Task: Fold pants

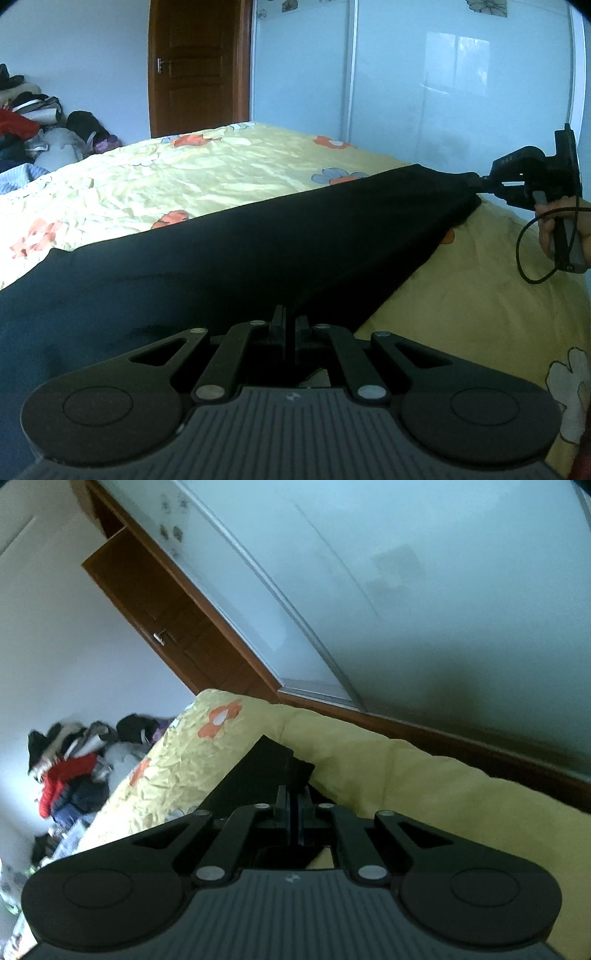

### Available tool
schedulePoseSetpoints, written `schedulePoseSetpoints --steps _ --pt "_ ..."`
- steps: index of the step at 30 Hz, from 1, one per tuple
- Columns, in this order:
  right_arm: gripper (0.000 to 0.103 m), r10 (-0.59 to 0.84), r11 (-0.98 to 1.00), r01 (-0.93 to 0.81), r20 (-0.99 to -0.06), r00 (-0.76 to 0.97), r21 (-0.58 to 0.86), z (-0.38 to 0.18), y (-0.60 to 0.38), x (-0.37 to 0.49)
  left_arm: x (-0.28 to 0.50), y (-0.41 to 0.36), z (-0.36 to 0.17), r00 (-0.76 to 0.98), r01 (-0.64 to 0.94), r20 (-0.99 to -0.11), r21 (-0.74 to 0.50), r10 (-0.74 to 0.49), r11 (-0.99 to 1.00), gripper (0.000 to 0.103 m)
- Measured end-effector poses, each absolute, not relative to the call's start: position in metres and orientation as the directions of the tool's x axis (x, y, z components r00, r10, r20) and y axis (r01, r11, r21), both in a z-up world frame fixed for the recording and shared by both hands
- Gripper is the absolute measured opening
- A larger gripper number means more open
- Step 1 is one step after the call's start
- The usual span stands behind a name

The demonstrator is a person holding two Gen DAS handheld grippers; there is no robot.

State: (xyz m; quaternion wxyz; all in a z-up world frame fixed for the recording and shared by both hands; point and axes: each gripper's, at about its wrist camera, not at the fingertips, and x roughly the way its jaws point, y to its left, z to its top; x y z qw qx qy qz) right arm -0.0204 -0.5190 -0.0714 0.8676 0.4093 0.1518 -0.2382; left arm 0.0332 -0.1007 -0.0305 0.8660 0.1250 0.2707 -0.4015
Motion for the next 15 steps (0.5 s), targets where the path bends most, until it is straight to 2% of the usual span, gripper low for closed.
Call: schedulePoseSetpoints --steps 10,11,12,13,14,15 --pt "0.006 -0.268 0.516 0.573 -0.516 0.814 0.636 -0.081 -0.527 -0.029 0.031 -0.094 -0.034 0.507 0.778 -0.581 -0.01 -0.636 0.629 0.005" --pt "0.007 -0.265 0.498 0.576 -0.519 0.813 0.648 -0.082 -0.528 -0.031 0.03 -0.092 -0.033 0.5 0.784 -0.581 -0.01 -0.642 0.62 0.009" --pt "0.011 -0.269 0.472 0.576 -0.513 0.815 0.667 -0.083 -0.53 -0.033 0.028 -0.089 -0.031 0.493 0.791 -0.578 -0.013 -0.65 0.612 0.02" --pt "0.018 -0.289 0.447 0.587 -0.512 0.809 0.675 -0.081 -0.531 -0.037 0.025 -0.086 -0.028 0.487 0.796 -0.576 -0.018 -0.656 0.606 0.022" --pt "0.023 -0.328 0.433 0.616 -0.521 0.788 0.658 -0.077 -0.53 -0.04 0.023 -0.083 -0.025 0.482 0.797 -0.58 -0.023 -0.657 0.604 0.033" --pt "0.034 -0.397 0.413 0.671 -0.542 0.741 0.615 -0.071 -0.529 -0.043 0.022 -0.079 -0.022 0.474 0.799 -0.58 -0.032 -0.662 0.6 0.044"
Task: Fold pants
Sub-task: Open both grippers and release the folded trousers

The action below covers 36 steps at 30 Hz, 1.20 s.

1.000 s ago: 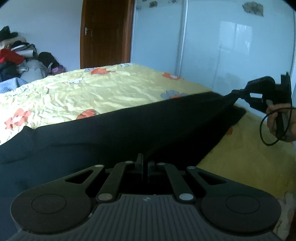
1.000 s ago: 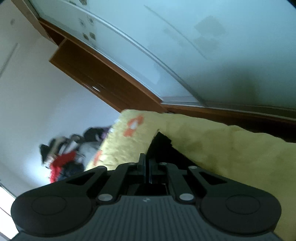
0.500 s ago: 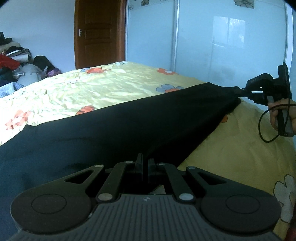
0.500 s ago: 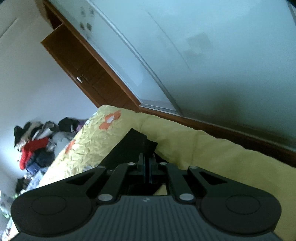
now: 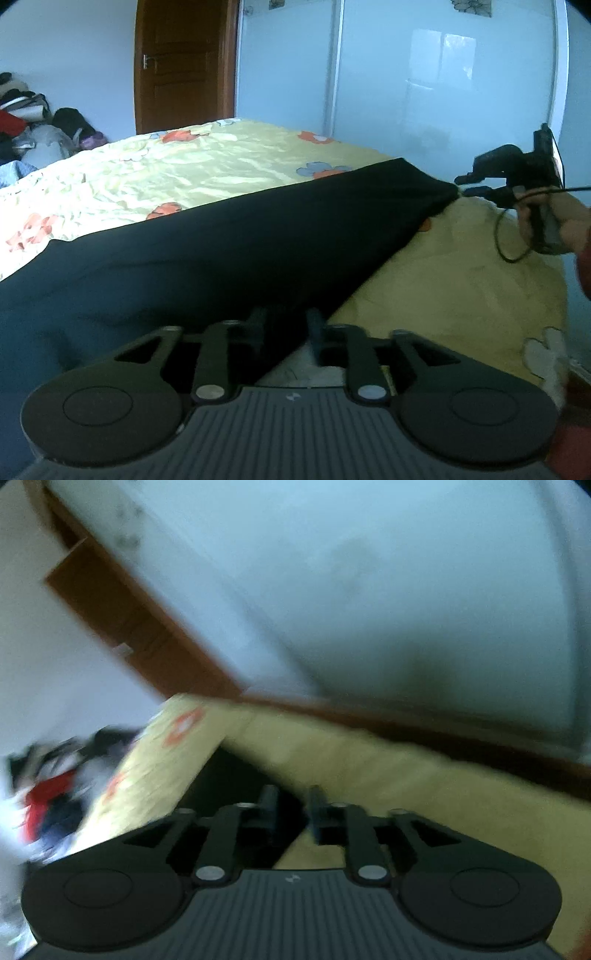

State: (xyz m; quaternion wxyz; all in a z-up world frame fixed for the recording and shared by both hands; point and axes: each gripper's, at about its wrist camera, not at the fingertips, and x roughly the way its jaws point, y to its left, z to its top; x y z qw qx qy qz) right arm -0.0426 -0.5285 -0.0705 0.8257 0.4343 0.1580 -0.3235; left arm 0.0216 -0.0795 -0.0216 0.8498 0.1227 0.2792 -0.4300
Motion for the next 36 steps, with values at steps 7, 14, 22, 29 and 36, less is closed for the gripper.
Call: schedulePoseSetpoints --steps 7,14,22,29,36 --pt "0.099 -0.322 0.759 0.519 -0.466 0.824 0.393 -0.022 -0.474 0.003 0.039 -0.062 0.005 0.638 0.673 -0.47 -0.044 -0.61 0.739 0.077" --pt "0.099 -0.035 0.981 0.149 -0.653 0.756 0.12 -0.031 -0.366 0.098 0.102 -0.064 -0.011 0.717 0.438 -0.599 -0.012 -0.357 0.899 0.08" --pt "0.103 -0.077 0.997 0.036 -0.712 0.698 -0.072 -0.043 -0.332 0.082 0.047 -0.052 -0.038 0.708 0.555 -0.592 0.129 -0.385 0.822 0.082" --pt "0.103 -0.052 0.984 0.151 -0.665 0.745 0.092 -0.03 -0.357 0.076 0.044 -0.055 -0.02 0.806 0.452 -0.459 0.072 -0.373 0.889 0.096" --pt "0.103 0.036 0.973 0.135 -0.709 0.705 0.185 -0.038 -0.34 0.116 0.069 -0.077 -0.04 0.804 0.357 -0.537 0.094 -0.255 0.929 0.102"
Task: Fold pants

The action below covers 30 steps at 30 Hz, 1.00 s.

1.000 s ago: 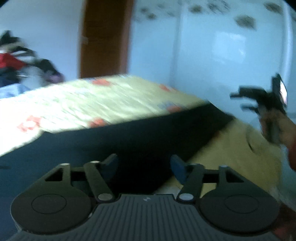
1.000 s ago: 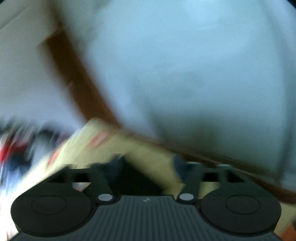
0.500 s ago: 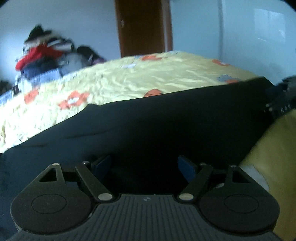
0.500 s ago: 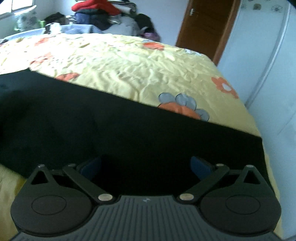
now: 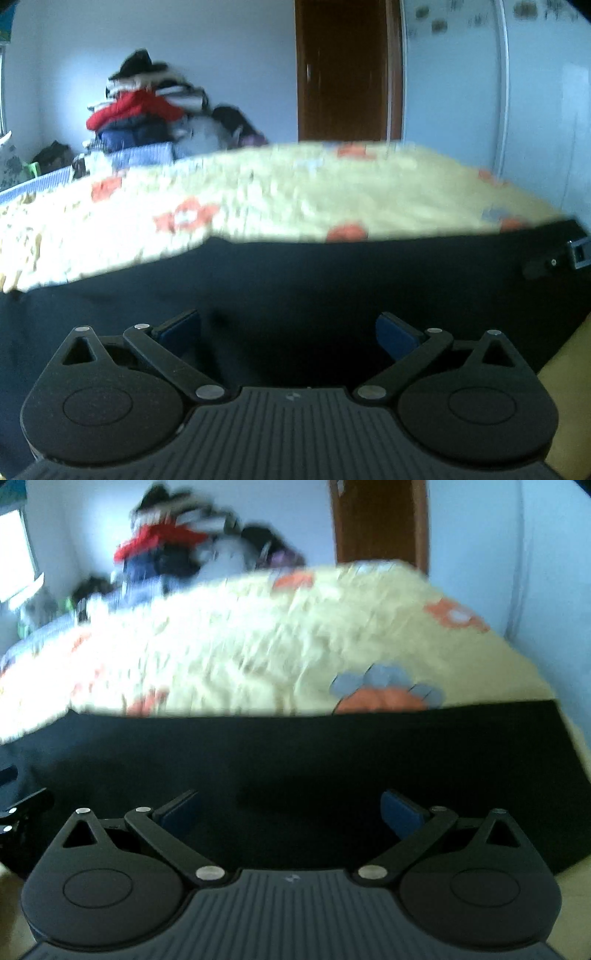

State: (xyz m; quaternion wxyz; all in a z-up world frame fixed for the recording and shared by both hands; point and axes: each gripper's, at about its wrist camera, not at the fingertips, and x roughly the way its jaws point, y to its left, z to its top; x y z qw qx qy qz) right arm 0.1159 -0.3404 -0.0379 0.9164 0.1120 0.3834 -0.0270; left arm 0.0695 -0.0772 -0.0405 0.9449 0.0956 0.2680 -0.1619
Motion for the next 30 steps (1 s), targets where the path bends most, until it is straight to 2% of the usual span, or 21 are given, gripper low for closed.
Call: schedulePoseSetpoints --steps 1,3,4,8,12,16,18,20,25,30 --pt "0.103 0.016 0.982 0.127 -0.722 0.691 0.143 -0.043 -0.333 0.118 0.071 -0.078 -0.043 0.785 0.352 -0.573 0.1 -0.235 0.931 0.103" --pt "0.103 -0.05 0.995 0.1 -0.711 0.702 0.029 -0.05 -0.316 0.114 0.069 -0.073 -0.045 0.784 0.345 -0.573 0.084 -0.238 0.935 0.103" --pt "0.103 -0.061 0.995 0.098 -0.689 0.723 0.015 -0.05 -0.311 0.108 0.065 -0.07 -0.046 0.784 0.341 -0.573 0.078 -0.238 0.937 0.103" --pt "0.103 -0.081 0.992 0.121 -0.618 0.782 0.024 -0.06 -0.305 0.09 0.061 -0.068 -0.047 0.782 0.338 -0.584 0.103 -0.218 0.935 0.103" --pt "0.103 -0.098 0.992 0.129 -0.614 0.783 0.007 -0.058 -0.303 0.09 0.064 -0.065 -0.045 0.784 0.323 -0.583 0.09 -0.213 0.942 0.103" --pt "0.103 -0.078 0.988 0.148 -0.65 0.756 0.053 -0.052 -0.304 0.086 0.064 -0.053 -0.042 0.806 0.175 -0.581 0.055 -0.111 0.983 0.103" --pt "0.103 -0.049 0.987 0.133 -0.61 0.791 0.092 -0.047 -0.299 0.076 0.065 -0.042 -0.042 0.806 0.129 -0.584 0.017 -0.095 0.991 0.103" --pt "0.103 -0.012 0.994 0.071 -0.58 0.815 0.08 -0.04 -0.284 0.076 0.066 -0.037 -0.042 0.802 0.124 -0.588 -0.009 -0.105 0.992 0.103" --pt "0.103 0.004 1.0 -0.017 -0.642 0.767 -0.013 -0.048 -0.235 0.104 0.066 -0.044 -0.041 0.8 0.129 -0.595 0.04 -0.08 0.991 0.103" --pt "0.103 0.03 0.999 -0.006 -0.6 0.799 0.042 -0.06 -0.24 0.095 0.067 -0.042 -0.043 0.798 0.129 -0.596 0.027 -0.088 0.991 0.103"
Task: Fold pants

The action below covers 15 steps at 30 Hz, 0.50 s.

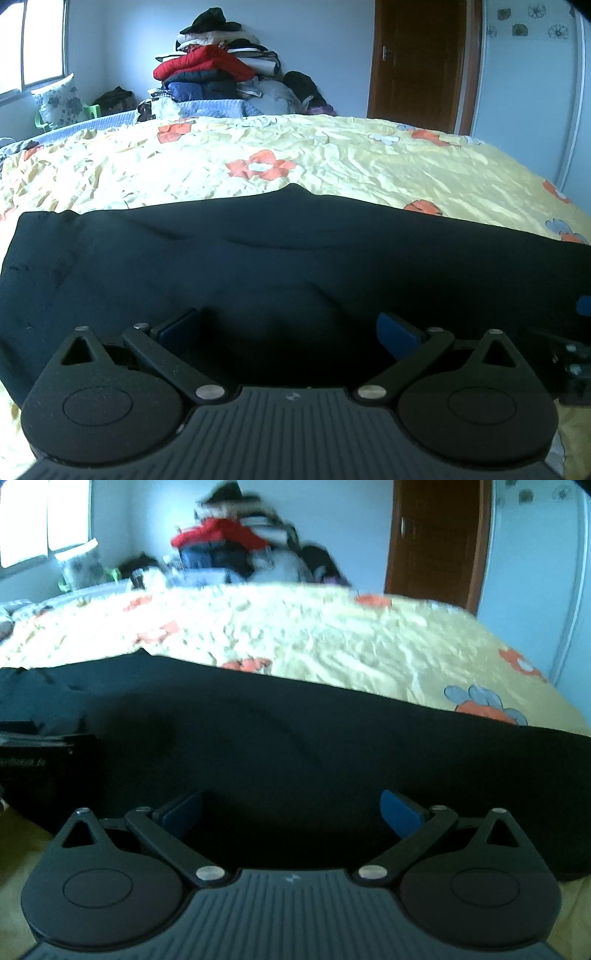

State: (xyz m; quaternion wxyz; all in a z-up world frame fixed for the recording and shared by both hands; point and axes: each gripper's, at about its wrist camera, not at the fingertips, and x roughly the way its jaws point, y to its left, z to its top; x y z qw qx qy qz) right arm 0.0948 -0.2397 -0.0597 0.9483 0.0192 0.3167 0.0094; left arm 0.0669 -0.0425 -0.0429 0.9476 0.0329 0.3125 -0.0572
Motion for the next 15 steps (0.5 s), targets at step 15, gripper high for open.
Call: schedulePoseSetpoints --steps 15 --pt "0.103 0.029 0.999 -0.004 -0.6 0.799 0.043 -0.059 -0.2398 0.0965 0.0669 -0.0406 -0.043 0.796 0.131 -0.599 0.03 -0.087 0.991 0.103"
